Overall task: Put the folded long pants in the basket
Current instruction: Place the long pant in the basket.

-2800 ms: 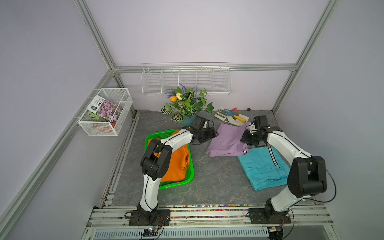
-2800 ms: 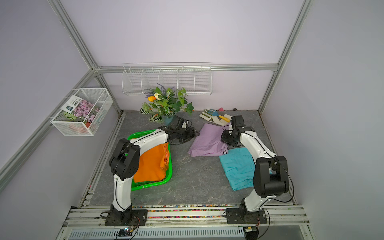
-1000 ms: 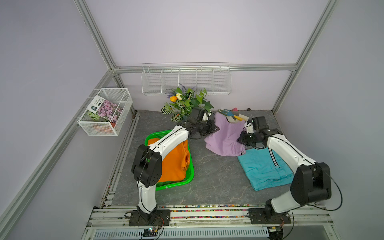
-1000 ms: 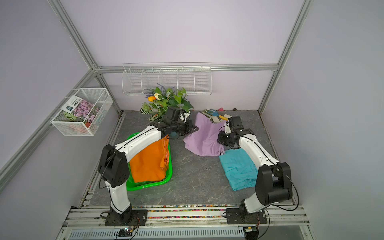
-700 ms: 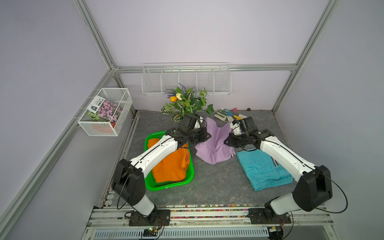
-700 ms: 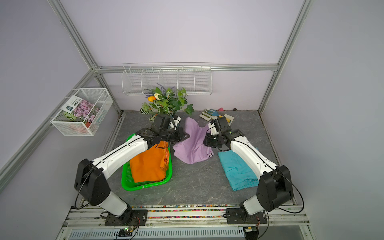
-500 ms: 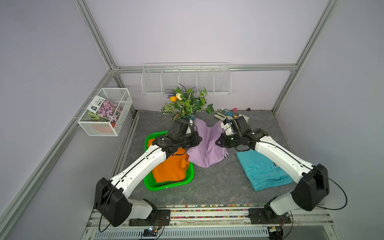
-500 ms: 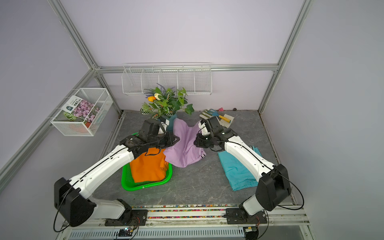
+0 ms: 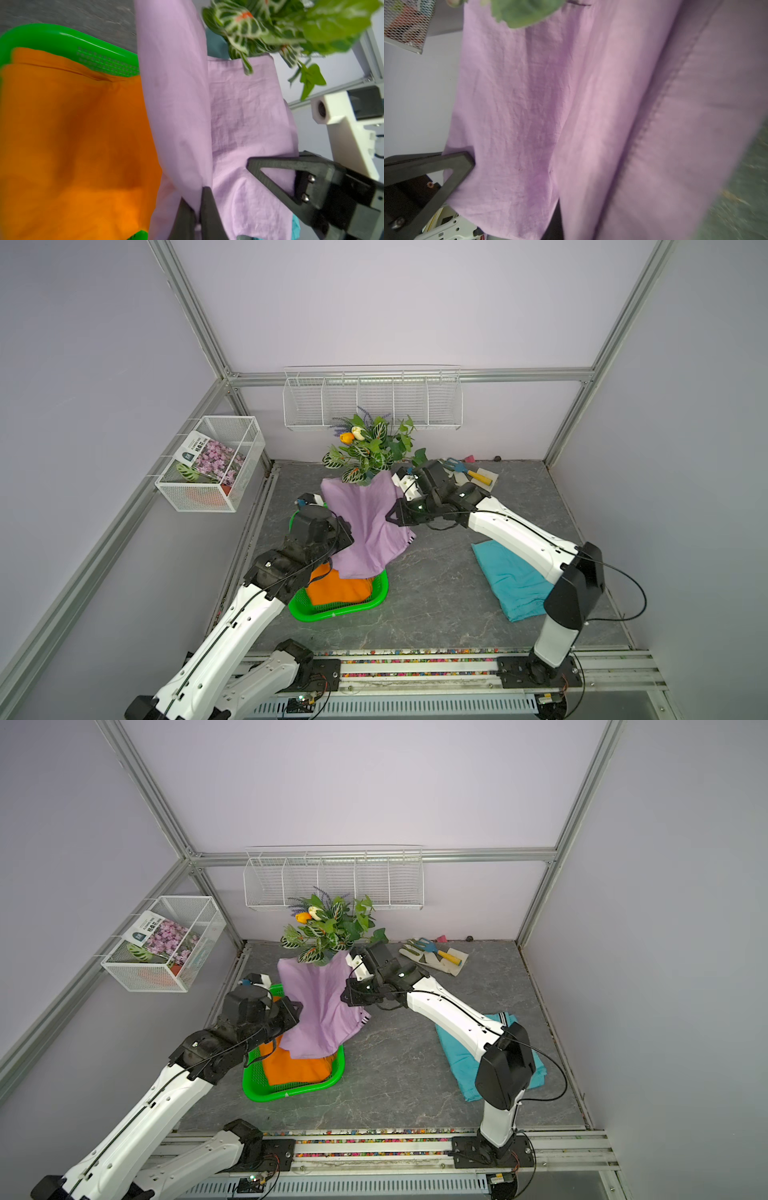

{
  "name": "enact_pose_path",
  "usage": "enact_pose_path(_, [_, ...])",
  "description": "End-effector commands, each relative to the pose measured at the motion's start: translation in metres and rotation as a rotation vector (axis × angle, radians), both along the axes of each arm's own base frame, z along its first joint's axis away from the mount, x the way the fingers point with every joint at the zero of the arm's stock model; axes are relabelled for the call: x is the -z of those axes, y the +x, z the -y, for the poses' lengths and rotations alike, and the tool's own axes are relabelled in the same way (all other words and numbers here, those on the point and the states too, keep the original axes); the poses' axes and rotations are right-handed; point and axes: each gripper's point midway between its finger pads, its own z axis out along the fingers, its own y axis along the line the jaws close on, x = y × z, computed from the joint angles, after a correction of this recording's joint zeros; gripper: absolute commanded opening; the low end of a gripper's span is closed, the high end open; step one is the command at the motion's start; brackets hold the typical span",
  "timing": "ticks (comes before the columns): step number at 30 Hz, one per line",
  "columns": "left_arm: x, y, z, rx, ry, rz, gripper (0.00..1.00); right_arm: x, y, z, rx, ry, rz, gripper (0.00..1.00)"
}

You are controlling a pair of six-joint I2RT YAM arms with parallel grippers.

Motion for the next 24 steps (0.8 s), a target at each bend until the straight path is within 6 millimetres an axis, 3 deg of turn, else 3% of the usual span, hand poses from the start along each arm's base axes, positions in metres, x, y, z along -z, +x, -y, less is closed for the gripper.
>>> enact_pose_path(1, [0.013,-0.001,-0.019,-0.036,0.066,-0.052,0.00,-0.017,0.008,-0.029,-0.049,0.070,0.059,0.00])
enact_pose_path(7, [0.031,0.006,-0.053,-0.129,0.078,-0.112,0.00,-0.003,0.009,-0.061,-0.085,0.057,0.054,0.00])
enact_pose_path(13, [0.029,0.001,-0.079,-0.203,0.084,-0.082,0.00,0.020,-0.005,-0.080,-0.120,0.037,0.008,0.00])
enact_pose_path(17, [0.058,0.002,-0.083,-0.199,0.088,-0.156,0.00,0.033,-0.016,-0.086,-0.128,0.006,-0.002,0.00])
enact_pose_path(24, [0.106,0.009,-0.086,-0.230,0.100,-0.253,0.00,0.073,-0.021,-0.086,-0.070,-0.064,-0.038,0.00])
